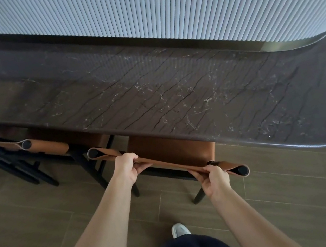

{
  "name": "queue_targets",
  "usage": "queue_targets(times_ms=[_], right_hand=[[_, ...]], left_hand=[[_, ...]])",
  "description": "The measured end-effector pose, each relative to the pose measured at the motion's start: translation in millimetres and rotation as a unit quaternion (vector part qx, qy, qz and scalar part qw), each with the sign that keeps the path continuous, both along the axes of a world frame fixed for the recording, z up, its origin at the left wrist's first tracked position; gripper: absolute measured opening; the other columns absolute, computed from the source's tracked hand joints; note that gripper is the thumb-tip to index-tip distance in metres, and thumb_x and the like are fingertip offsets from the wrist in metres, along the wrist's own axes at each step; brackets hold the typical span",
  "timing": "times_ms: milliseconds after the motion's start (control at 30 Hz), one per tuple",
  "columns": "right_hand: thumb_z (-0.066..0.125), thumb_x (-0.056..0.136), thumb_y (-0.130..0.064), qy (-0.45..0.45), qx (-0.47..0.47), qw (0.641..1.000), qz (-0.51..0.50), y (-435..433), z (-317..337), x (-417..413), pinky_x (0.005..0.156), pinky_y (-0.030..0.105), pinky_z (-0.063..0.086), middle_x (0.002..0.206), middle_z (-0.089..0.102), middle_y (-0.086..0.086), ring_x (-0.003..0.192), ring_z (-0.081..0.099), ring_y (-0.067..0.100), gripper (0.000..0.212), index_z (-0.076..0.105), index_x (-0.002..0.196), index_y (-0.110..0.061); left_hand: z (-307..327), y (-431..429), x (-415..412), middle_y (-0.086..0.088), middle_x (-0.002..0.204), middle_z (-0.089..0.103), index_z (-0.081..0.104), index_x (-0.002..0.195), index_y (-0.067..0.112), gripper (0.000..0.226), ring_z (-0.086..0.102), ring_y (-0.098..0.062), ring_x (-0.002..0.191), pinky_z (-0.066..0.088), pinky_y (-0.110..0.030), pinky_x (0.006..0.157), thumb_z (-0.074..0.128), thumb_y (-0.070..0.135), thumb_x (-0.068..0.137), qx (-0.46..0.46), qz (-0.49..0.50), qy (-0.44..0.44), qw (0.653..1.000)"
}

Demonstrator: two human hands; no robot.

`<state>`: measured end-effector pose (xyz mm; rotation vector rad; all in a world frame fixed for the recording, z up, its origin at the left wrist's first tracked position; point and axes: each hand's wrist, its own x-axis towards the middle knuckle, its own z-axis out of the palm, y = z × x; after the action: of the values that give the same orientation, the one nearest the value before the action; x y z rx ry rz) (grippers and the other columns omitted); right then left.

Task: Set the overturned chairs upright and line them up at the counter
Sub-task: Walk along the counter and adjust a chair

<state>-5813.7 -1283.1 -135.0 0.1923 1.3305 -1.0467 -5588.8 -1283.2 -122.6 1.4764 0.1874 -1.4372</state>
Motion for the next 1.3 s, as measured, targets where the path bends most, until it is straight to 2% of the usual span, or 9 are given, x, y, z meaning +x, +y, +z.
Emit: queue_targets(times_ms=[233, 367, 467, 567, 700, 767, 933, 1033, 1300], right_hand=[[0.044, 0.096, 0.011, -0.007, -0.011, 1.000, 0.023, -18, -5, -8, 0.044, 0.039, 0.057, 0.115, 0.055, 0.027, 0.090, 0.064, 0.041, 0.024, 0.046, 0.120, 0.006], [0.045, 0.095, 0.012, 0.017, -0.007, 1.000, 0.015, -34, -4, -10, 0.058, 0.046, 0.060, 0.123, 0.054, 0.031, 0.098, 0.064, 0.046, 0.023, 0.047, 0.118, 0.008], [0.046, 0.096, 0.010, 0.015, -0.009, 1.000, 0.024, -36, -4, -11, 0.051, 0.044, 0.060, 0.123, 0.055, 0.033, 0.099, 0.064, 0.048, 0.024, 0.046, 0.119, 0.007], [0.049, 0.097, 0.006, 0.009, -0.011, 0.999, 0.029, -34, -5, -13, 0.048, 0.043, 0.059, 0.120, 0.058, 0.032, 0.097, 0.065, 0.045, 0.025, 0.047, 0.122, 0.007], [0.059, 0.097, -0.008, -0.008, -0.029, 0.998, 0.049, -26, -1, -15, 0.064, 0.048, 0.062, 0.112, 0.065, 0.027, 0.086, 0.071, 0.037, 0.023, 0.053, 0.115, 0.004], [0.062, 0.096, -0.018, -0.007, -0.034, 0.996, 0.078, -20, 2, -14, 0.063, 0.044, 0.062, 0.115, 0.066, 0.028, 0.084, 0.073, 0.035, 0.025, 0.054, 0.111, 0.001], [0.056, 0.098, -0.032, 0.010, -0.039, 0.989, 0.142, -10, 20, 8, 0.068, 0.041, 0.057, 0.109, 0.069, 0.023, 0.096, 0.071, 0.033, 0.044, 0.042, 0.134, -0.011], [0.051, 0.099, -0.037, 0.027, -0.050, 0.979, 0.195, 0, 31, 33, 0.076, 0.042, 0.054, 0.110, 0.070, 0.016, 0.100, 0.070, 0.027, 0.053, 0.038, 0.142, -0.009], [0.043, 0.102, -0.038, 0.034, -0.148, 0.956, 0.252, 59, 65, 118, 0.086, 0.039, 0.051, 0.108, 0.075, 0.006, 0.105, 0.070, 0.021, 0.042, 0.061, 0.126, -0.009]], left_hand=[[2, -7, -7, -0.024, 0.114, 0.052, 0.043, 0.130, 0.000, 0.037, 0.059, -0.041, 0.092, 0.057, -0.050, 0.055, 0.042, -0.012, 0.095, -0.018, 0.028, 0.013, 0.999], [3, -21, -13, -0.022, 0.111, 0.049, 0.040, 0.134, 0.001, 0.043, 0.058, -0.040, 0.096, 0.055, -0.057, 0.071, 0.041, -0.014, 0.094, -0.027, 0.023, 0.016, 0.999], [0, -27, -13, -0.020, 0.106, 0.047, 0.036, 0.140, 0.002, 0.049, 0.057, -0.040, 0.095, 0.054, -0.059, 0.076, 0.040, -0.015, 0.094, -0.024, 0.026, 0.009, 0.999], [0, -25, -11, -0.026, 0.121, 0.048, 0.035, 0.140, 0.002, 0.049, 0.059, -0.041, 0.099, 0.053, -0.061, 0.082, 0.041, -0.014, 0.094, -0.026, 0.012, 0.008, 1.000], [5, -18, -9, -0.021, 0.114, 0.048, 0.040, 0.137, 0.002, 0.046, 0.059, -0.040, 0.100, 0.057, -0.054, 0.074, 0.050, -0.009, 0.093, -0.028, 0.010, 0.010, 1.000], [8, -9, -6, -0.021, 0.116, 0.049, 0.043, 0.135, 0.003, 0.045, 0.063, -0.039, 0.097, 0.058, -0.049, 0.070, 0.055, -0.004, 0.092, -0.032, 0.010, 0.011, 0.999], [21, 15, 14, -0.026, 0.122, 0.058, 0.053, 0.115, 0.002, 0.021, 0.068, -0.037, 0.096, 0.058, -0.041, 0.070, 0.055, 0.004, 0.094, -0.060, 0.026, 0.004, 0.998], [26, 29, 26, -0.023, 0.130, 0.057, 0.052, 0.123, 0.000, 0.027, 0.066, -0.034, 0.104, 0.057, -0.040, 0.075, 0.051, 0.006, 0.097, -0.093, 0.031, -0.003, 0.995], [53, 98, 91, -0.014, 0.127, 0.061, 0.046, 0.138, 0.006, 0.039, 0.065, -0.028, 0.109, 0.056, -0.040, 0.086, 0.048, 0.012, 0.100, -0.179, -0.031, -0.044, 0.982]])
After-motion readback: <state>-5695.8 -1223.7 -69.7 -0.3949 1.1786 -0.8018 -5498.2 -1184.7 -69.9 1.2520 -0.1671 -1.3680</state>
